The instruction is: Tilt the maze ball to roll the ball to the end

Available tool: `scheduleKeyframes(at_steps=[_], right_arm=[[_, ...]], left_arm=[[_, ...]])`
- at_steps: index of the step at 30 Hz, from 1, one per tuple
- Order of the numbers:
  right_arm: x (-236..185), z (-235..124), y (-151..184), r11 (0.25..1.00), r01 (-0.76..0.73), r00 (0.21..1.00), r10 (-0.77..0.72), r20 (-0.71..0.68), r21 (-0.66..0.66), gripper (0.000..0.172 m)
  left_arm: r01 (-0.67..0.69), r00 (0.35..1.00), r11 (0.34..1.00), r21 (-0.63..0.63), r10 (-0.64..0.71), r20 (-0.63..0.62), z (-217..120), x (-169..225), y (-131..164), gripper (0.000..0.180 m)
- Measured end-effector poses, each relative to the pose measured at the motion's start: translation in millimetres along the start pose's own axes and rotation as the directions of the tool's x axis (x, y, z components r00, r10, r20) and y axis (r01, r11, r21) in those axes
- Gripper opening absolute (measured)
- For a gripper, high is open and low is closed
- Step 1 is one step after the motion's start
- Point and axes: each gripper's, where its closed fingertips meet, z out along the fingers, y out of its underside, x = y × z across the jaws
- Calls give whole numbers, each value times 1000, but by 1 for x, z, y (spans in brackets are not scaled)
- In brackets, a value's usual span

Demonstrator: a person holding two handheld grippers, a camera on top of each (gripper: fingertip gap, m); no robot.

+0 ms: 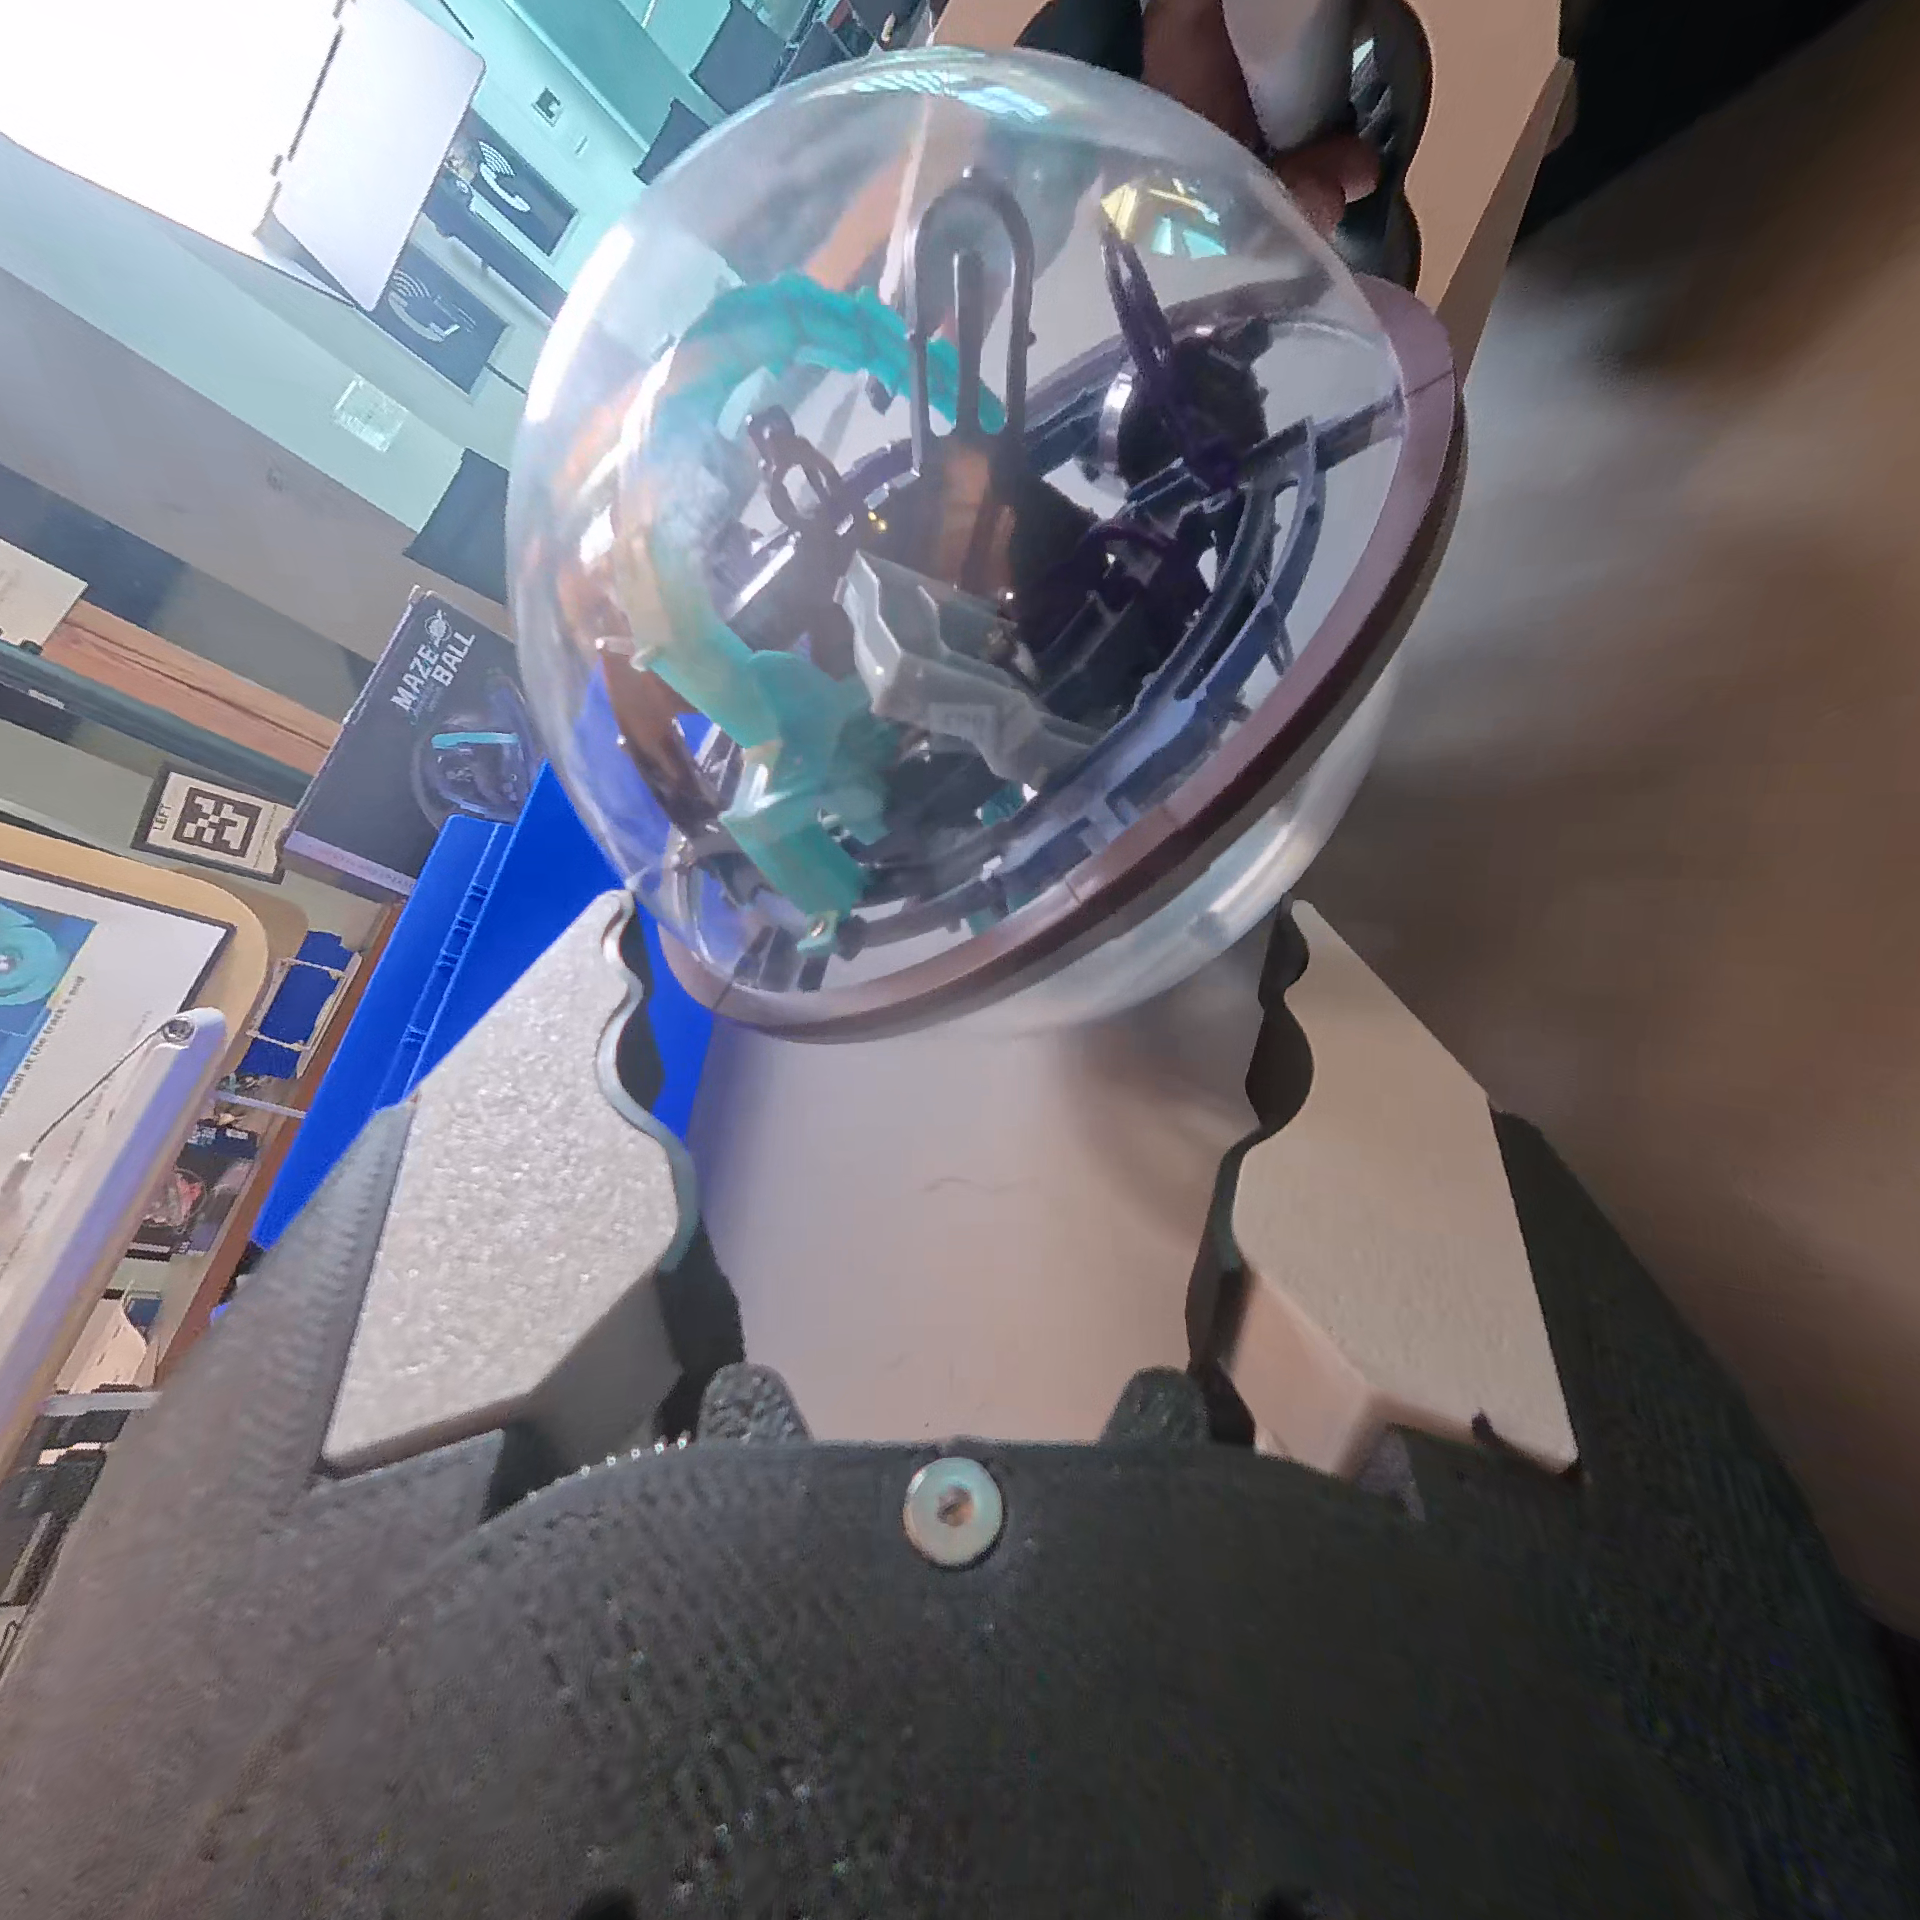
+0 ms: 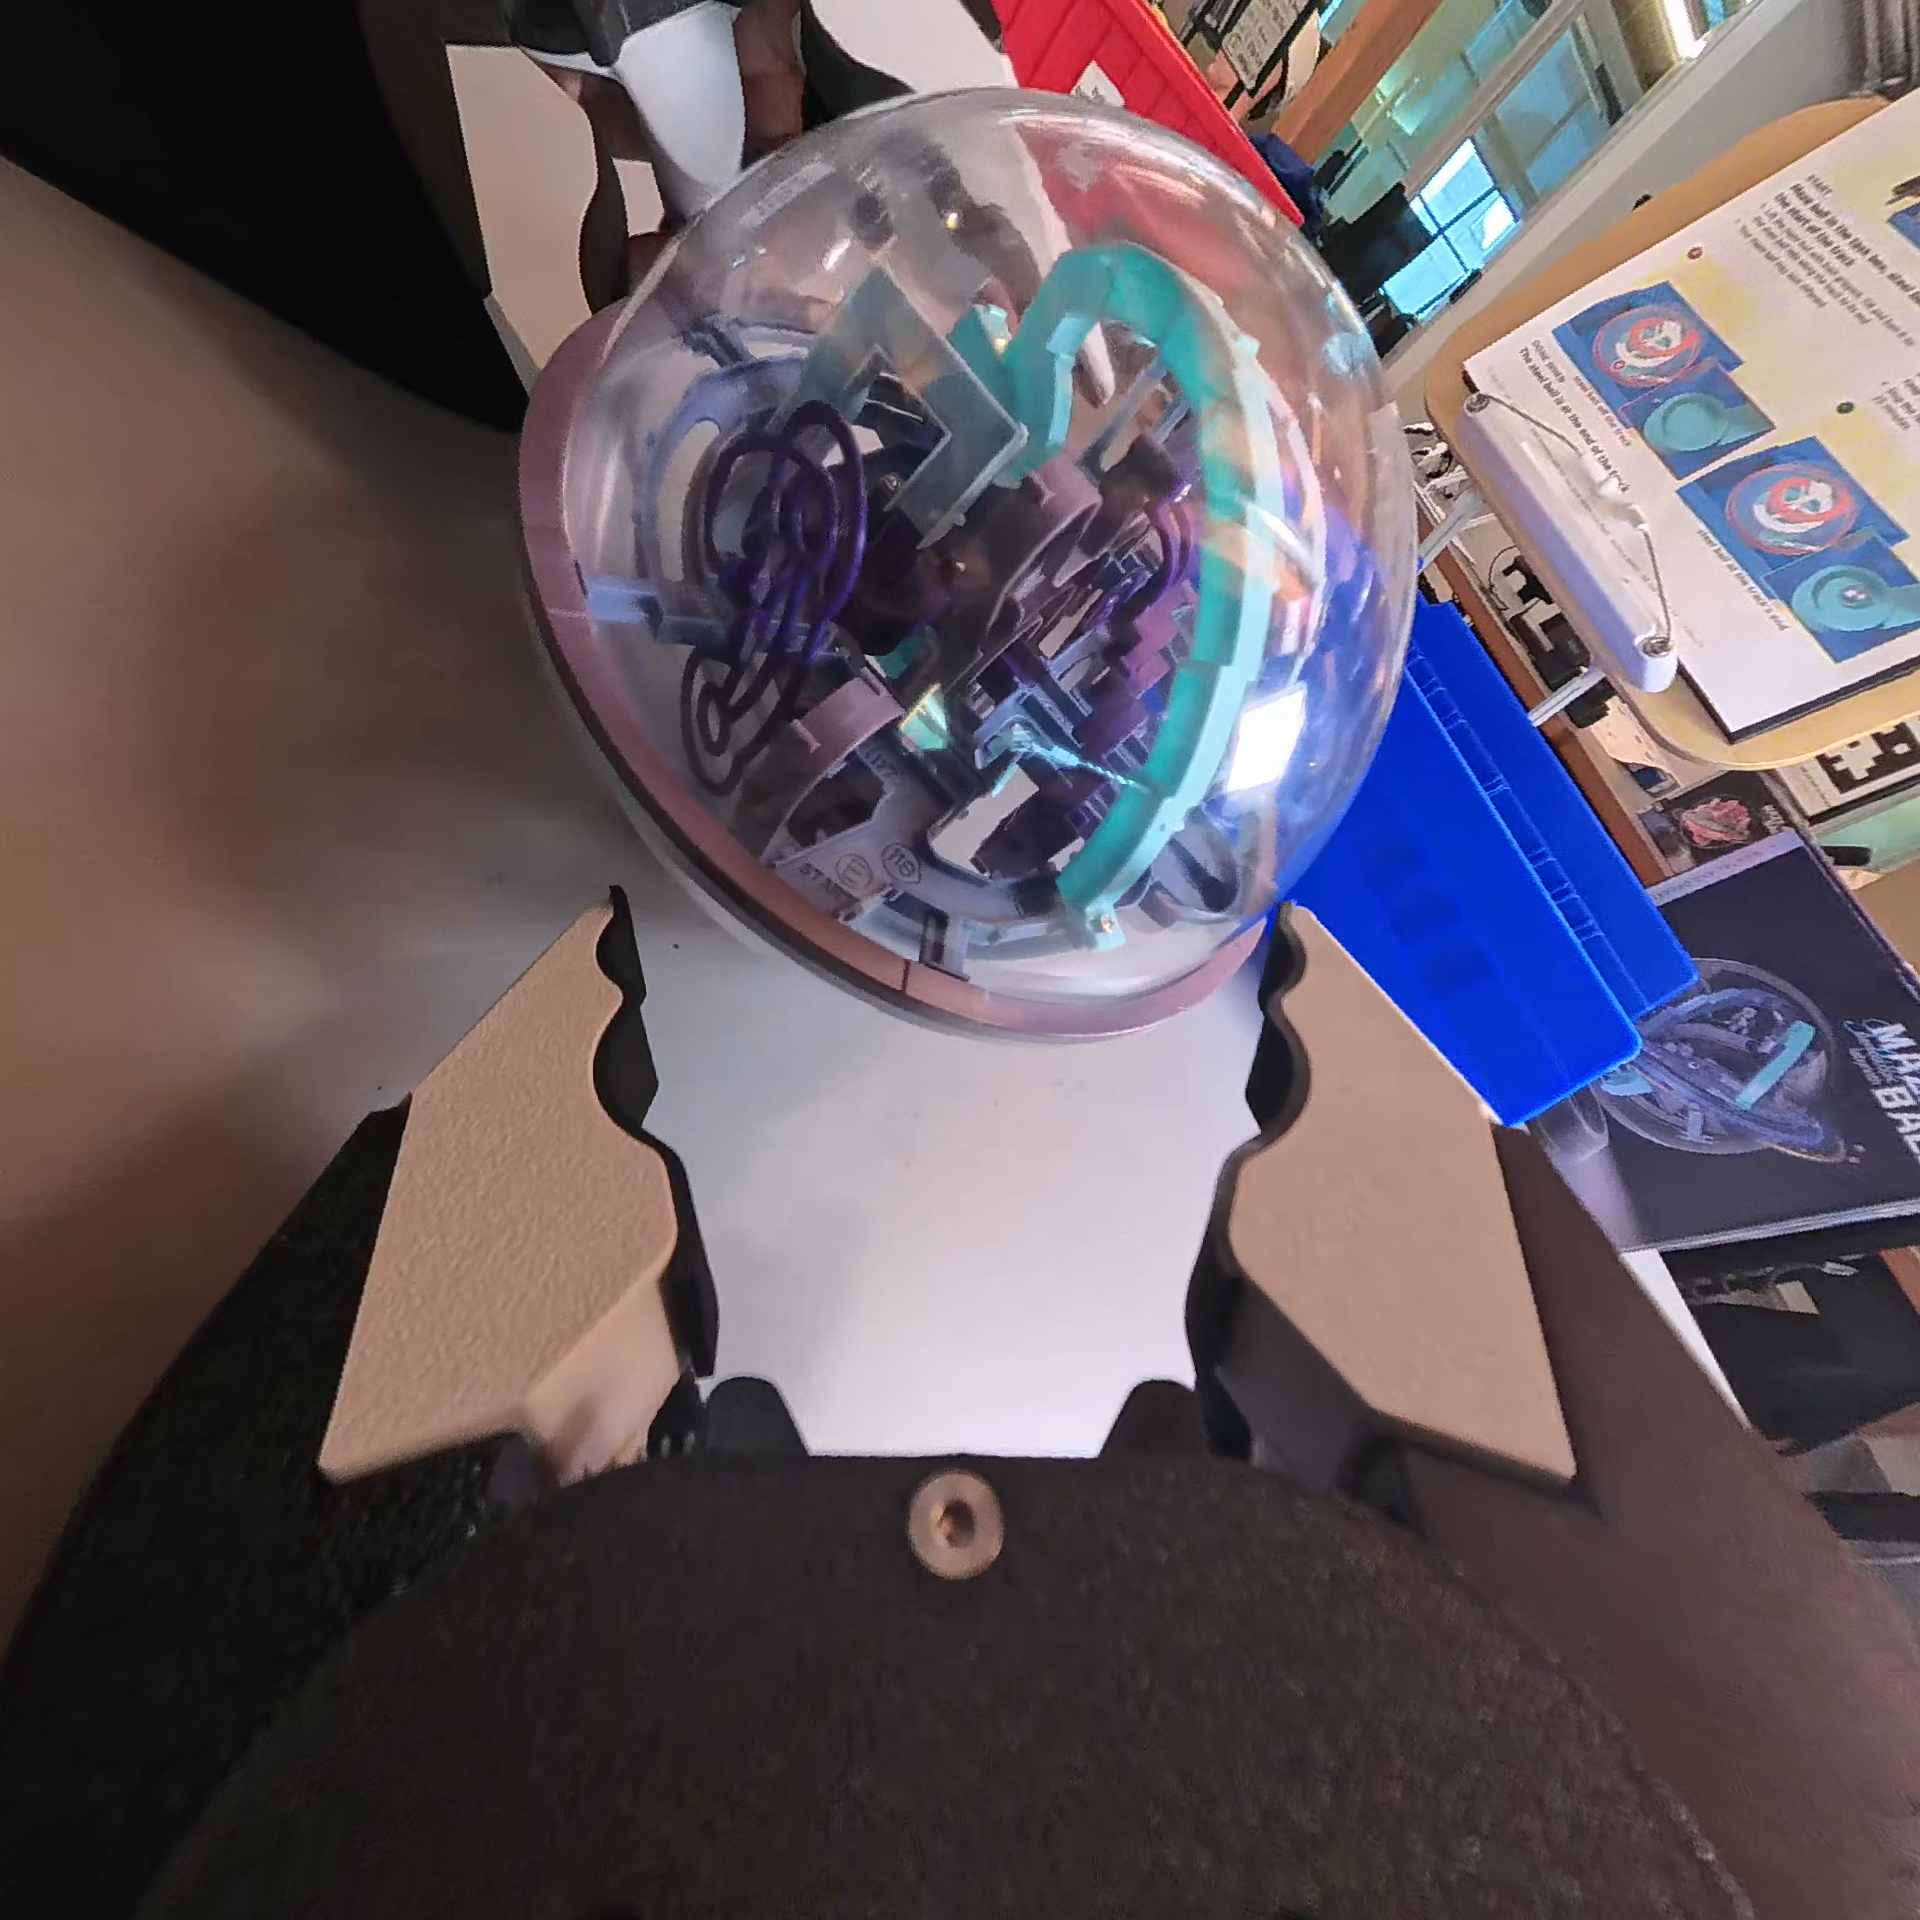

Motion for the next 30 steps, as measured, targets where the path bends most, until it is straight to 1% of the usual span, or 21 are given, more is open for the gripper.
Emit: scheduleKeyframes(at_steps=[11,22,27,30], right_arm=[[2,-1,-1,1000,-7,1000,8,-9,4,114],[4,0,2,1000,-22,1000,21,-18,-6,116],[7,-2,9,999,-20,1000,19,-16,-33,116],[11,-6,14,998,-43,999,42,-10,-43,116]], left_arm=[[2,1000,1000,-7,-2,8,0,-1,1,112],[-10,1000,1000,17,10,11,-2,0,-6,110],[-11,1000,999,42,11,11,-5,0,-11,103],[-5,1000,999,48,4,10,-7,0,-12,99]])
